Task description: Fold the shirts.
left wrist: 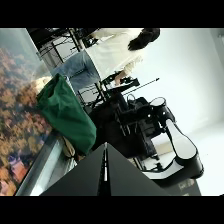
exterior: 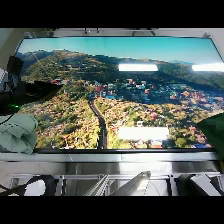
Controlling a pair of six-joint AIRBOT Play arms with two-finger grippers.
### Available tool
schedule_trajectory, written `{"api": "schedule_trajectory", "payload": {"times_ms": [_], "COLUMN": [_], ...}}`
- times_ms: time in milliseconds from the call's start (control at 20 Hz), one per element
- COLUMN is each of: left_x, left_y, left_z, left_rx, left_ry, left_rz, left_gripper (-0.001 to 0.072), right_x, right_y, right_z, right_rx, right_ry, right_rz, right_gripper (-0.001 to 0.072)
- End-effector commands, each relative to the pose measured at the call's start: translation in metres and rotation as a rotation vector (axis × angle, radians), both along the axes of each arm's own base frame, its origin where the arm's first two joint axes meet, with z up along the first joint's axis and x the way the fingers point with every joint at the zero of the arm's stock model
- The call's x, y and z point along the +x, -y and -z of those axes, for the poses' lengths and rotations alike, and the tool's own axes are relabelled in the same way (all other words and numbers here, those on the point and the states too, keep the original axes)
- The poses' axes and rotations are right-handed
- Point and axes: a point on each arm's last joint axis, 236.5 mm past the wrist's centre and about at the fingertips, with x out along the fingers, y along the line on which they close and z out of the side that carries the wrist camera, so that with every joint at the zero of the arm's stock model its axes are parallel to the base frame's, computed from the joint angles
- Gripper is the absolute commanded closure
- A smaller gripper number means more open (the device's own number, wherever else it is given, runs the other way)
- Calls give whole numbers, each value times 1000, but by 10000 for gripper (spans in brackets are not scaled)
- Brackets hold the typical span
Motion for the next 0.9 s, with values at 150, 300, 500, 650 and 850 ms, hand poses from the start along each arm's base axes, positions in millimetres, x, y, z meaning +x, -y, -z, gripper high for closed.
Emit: {"api": "schedule_trajectory", "payload": {"times_ms": [150, 300, 500, 650, 850], "left_x": [5, -25, -73, -89, -84], "left_y": [29, 54, 86, 91, 78], "left_z": [-19, -6, 22, 37, 36], "left_rx": [90, 125, 127, 134, 119], "left_ry": [82, 37, -75, -138, -147], "left_rz": [-3, 47, 112, 95, 62], "left_gripper": [709, 708, 708, 707, 706], "right_x": [169, 186, 166, 160, 168], "right_y": [-133, -239, -340, -374, -384], "right_z": [-51, -37, -7, -8, -17], "right_rx": [181, 247, 298, 338, 378], "right_ry": [540, 618, 611, 630, 684], "right_rz": [-431, -680, -993, -1117, -1090], "right_gripper": [692, 692, 691, 691, 691]}}
